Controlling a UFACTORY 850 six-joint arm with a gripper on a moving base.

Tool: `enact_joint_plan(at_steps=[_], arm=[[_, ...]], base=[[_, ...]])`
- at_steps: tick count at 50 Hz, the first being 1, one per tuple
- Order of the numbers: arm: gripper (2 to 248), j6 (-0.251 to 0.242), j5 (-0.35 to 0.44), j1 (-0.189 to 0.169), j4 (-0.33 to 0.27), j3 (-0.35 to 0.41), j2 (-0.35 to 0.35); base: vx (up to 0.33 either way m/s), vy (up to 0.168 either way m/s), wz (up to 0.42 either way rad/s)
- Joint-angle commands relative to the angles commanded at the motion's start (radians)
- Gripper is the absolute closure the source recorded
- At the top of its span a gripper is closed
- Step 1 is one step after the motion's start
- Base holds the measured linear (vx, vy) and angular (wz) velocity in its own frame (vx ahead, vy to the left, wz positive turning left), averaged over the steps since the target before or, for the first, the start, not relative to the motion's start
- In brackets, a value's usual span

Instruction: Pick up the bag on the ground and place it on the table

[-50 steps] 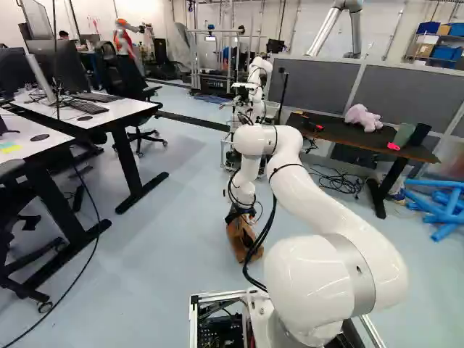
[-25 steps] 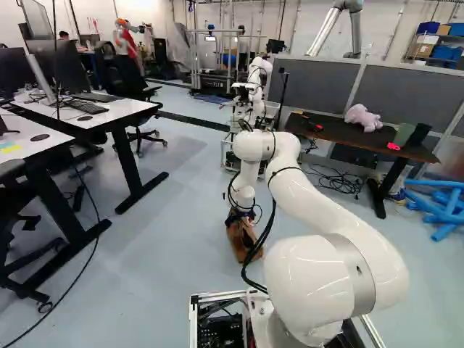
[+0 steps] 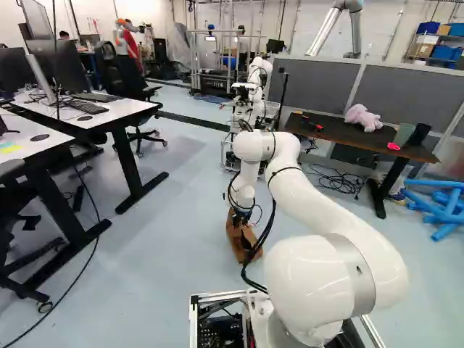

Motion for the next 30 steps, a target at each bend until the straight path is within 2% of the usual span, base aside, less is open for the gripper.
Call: enact_joint_plan(at_steps=[1, 5, 6, 10, 11, 30], arm=[[149, 0.0, 0.0, 0.0, 0.0, 0.0, 0.0], [149, 0.0, 0.0, 0.0, 0.0, 0.0, 0.0], [186, 0.0, 0.0, 0.0, 0.0, 0.0, 0.0], [186, 0.0, 0.0, 0.0, 0.0, 0.0, 0.0], [223, 0.0, 0.0, 0.0, 0.0, 0.0, 0.0], [229, 0.0, 0.0, 0.0, 0.0, 0.0, 0.0]], base=[[0.0, 0.0, 0.0], [0.0, 0.0, 0.0], [0.0, 0.0, 0.0], [0.0, 0.0, 0.0], [0.0, 0.0, 0.0], [0.0, 0.0, 0.0]])
